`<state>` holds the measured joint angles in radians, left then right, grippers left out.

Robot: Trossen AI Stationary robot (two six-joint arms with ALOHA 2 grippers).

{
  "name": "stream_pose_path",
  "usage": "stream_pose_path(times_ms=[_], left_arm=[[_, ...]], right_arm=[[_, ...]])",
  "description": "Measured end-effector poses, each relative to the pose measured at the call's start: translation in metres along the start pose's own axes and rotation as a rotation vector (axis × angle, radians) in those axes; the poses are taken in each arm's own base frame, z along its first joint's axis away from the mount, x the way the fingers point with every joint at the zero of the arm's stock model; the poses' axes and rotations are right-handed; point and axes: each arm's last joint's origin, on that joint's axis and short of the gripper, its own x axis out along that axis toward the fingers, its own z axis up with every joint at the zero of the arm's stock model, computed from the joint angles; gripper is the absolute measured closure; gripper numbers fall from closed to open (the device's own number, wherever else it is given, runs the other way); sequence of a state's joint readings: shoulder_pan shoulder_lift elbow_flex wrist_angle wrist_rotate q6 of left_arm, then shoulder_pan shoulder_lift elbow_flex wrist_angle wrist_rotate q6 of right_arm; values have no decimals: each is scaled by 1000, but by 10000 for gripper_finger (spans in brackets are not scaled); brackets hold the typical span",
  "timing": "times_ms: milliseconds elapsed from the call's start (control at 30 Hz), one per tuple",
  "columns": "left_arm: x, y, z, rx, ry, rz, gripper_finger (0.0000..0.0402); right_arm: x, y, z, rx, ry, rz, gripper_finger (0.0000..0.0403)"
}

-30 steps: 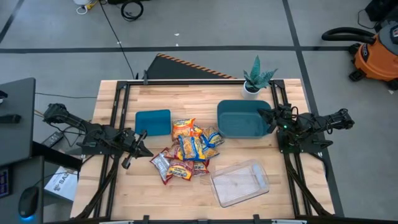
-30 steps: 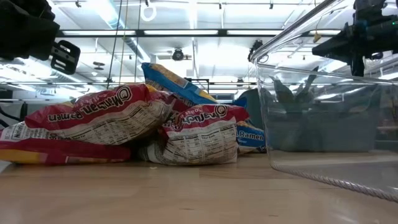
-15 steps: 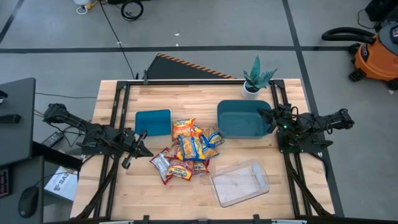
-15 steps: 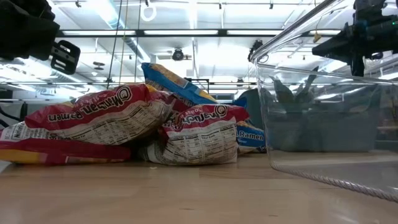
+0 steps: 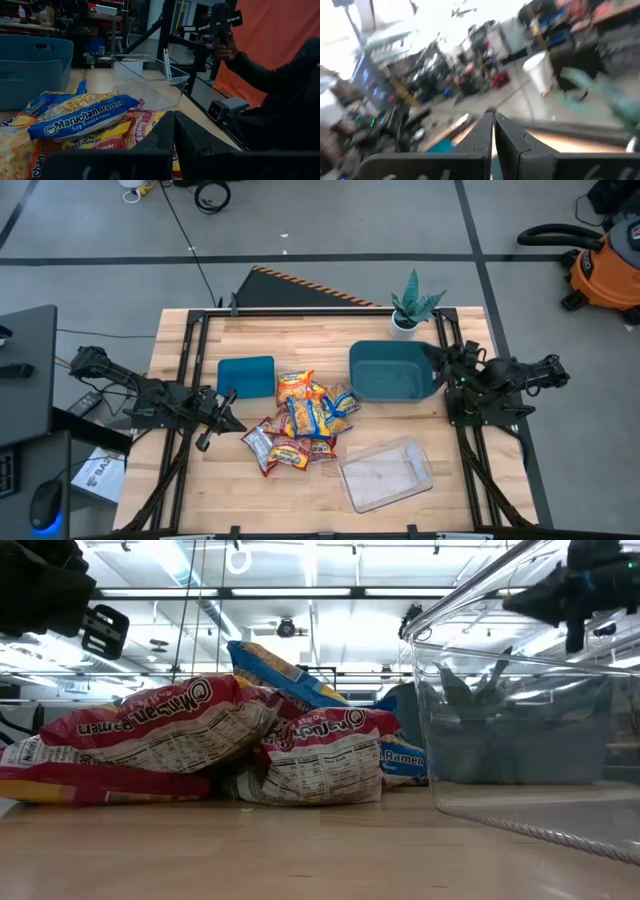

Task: Sort Maruchan noodles
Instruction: Put the blue noodle pack into the green bin

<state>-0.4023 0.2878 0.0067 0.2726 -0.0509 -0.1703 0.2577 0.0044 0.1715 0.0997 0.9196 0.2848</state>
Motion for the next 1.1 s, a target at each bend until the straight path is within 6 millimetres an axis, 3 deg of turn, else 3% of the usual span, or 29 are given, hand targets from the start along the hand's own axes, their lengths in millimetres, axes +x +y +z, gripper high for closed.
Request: stream_pose_path(times_ms=[200, 400, 533, 767, 1100], left_arm=[[0, 0, 0, 0, 0, 0, 388], [0, 0, 0, 0, 0, 0, 388], [0, 0, 0, 0, 0, 0, 388], [0, 0, 0, 0, 0, -1, 388], [0, 0, 0, 0, 0, 0, 388]], right_arm=[[0, 2, 8, -58, -62, -5, 378], [1, 13, 10, -175, -27, 274, 378], [5, 22, 17, -231, -10, 313, 378], [21, 44, 15, -340, 103, 309, 378], [57, 90, -8, -461, 377, 333, 378]])
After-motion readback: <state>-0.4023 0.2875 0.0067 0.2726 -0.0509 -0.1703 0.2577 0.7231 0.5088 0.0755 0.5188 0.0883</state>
